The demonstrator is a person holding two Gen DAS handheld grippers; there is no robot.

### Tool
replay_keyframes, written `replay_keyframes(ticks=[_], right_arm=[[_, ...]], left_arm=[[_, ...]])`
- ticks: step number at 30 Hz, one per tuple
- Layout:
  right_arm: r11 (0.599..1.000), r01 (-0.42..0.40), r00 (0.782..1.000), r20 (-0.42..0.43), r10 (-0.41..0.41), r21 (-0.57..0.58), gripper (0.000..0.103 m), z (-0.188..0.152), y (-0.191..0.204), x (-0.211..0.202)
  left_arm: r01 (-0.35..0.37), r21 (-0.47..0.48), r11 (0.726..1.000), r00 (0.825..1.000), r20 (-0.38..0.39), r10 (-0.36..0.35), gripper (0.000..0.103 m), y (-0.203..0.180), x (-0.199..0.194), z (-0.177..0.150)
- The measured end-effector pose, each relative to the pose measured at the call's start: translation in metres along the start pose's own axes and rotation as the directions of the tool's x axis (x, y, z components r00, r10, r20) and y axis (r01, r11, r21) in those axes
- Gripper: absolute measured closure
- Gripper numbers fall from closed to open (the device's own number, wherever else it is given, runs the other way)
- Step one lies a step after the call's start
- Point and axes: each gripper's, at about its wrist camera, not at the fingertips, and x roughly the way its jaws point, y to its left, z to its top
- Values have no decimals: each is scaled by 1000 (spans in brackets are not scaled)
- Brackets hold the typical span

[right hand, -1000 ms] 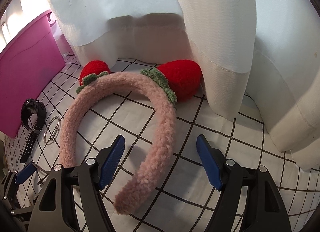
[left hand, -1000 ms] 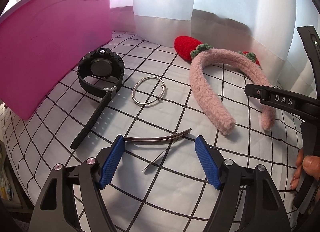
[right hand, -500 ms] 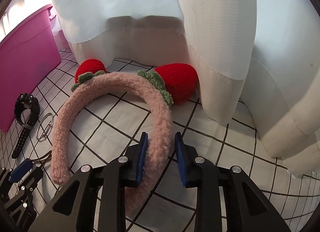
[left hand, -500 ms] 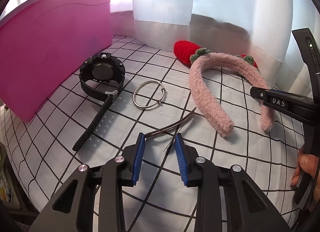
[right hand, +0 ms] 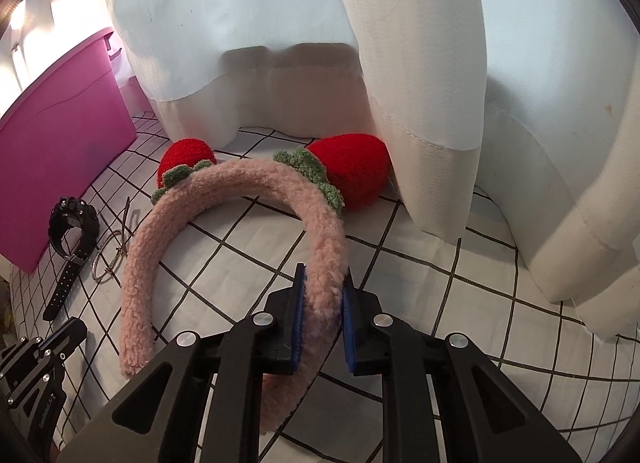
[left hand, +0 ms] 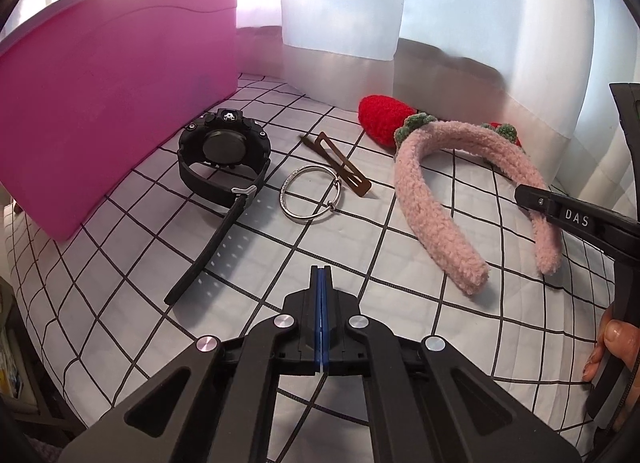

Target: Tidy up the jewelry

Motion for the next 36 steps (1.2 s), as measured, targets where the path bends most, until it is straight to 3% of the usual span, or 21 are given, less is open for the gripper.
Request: replay_keyframes(ticks=[18,20,22,23,27,36], right_arm=[[1000,7,1000,-14,-7,-1,87,-3,4,6],[1000,6,1000,-15,-6,-1,87,-3,5,7],[1000,4,1000,-16,-4,1,87,-2,5,8],[1000,3,1000,-17,-3,2,87,-2,5,8],[1000,3,1000,-16,-3,4,87,-2,5,9],[1000,-3,1000,-14,3,6,87,-2,4,9]], left_arm=[[-61,32,998,998,-5,61,98,-3,25,36],[-74,34,997,997,-4,74,86,-2,29,40],[-101,27,995,995,11,101,43,-1,29,43],[-103,21,994,994,27,102,36,0,28,44],[-116,38,993,993,41,114,35,-4,28,47],[-109,67,992,994,-19,110,35,-11,42,48]])
